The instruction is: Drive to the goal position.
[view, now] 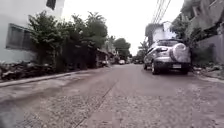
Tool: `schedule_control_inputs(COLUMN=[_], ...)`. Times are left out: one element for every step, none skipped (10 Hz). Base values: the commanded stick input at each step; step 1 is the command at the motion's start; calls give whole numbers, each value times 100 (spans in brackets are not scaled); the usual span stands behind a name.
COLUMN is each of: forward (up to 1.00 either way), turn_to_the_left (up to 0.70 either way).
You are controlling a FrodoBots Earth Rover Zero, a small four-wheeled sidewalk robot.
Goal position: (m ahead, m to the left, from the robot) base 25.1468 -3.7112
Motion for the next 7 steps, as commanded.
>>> schedule_control_inputs(forward=[100,100,100,100,100,100,100], turn_to_the_left=[0,0,0,0,0,0,0])
